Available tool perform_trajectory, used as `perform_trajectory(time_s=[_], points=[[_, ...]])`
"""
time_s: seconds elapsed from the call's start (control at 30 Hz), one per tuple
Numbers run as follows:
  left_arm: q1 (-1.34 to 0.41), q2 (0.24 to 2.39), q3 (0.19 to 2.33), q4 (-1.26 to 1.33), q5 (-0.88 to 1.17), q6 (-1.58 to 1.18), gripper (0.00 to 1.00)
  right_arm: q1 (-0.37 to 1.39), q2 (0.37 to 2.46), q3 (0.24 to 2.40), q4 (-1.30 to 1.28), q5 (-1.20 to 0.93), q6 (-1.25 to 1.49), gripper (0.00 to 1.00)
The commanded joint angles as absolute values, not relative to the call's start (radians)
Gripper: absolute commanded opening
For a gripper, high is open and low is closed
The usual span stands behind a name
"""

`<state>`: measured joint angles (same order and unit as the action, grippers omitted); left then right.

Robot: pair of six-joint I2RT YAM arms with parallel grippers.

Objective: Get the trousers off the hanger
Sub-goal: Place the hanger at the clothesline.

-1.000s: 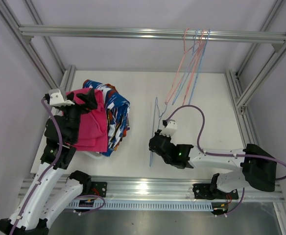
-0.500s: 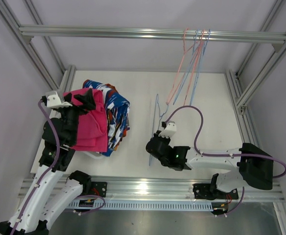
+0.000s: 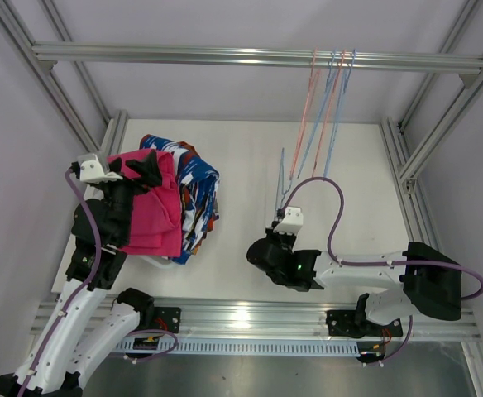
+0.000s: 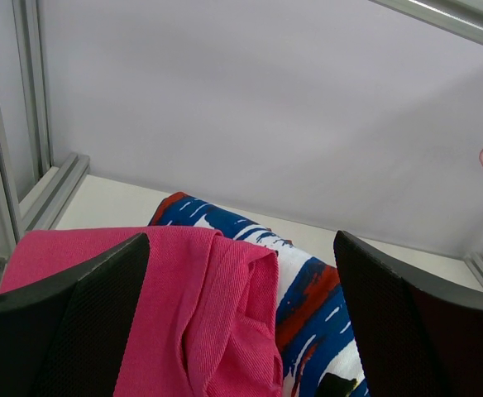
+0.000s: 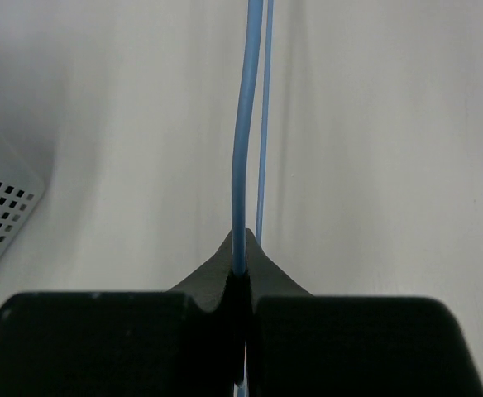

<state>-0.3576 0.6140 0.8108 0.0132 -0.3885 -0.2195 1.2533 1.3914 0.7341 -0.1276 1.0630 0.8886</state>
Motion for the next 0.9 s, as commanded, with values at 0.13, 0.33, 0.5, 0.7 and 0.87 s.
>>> perform_trajectory(time_s=[0.13,0.33,0.5,0.7,0.87], points=[[-0.359,0.621,0.810,0.018,-0.370,-0.233,0.96,1.238,1.423,0.799,-0.179,1.229,0.930,0.00],[-0.359,0.624,0.810,0.017,-0.362,-0.235,0.96,1.195,1.437,0.818,-0.195,1.229,0.945,0.00],[-0.359,0.629,0.810,0.017,-0.356,-0.235,0.96,1.164,1.437,0.821,-0.207,1.227,0.962,0.00],[-0.359,0.635,0.813,0.012,-0.350,-0.233,0.96,1.144,1.422,0.824,-0.175,1.226,0.911,0.00],[-0.359,0.638,0.816,0.011,-0.347,-0.232,0.96,1.154,1.397,0.815,-0.209,1.210,0.943,0.00]])
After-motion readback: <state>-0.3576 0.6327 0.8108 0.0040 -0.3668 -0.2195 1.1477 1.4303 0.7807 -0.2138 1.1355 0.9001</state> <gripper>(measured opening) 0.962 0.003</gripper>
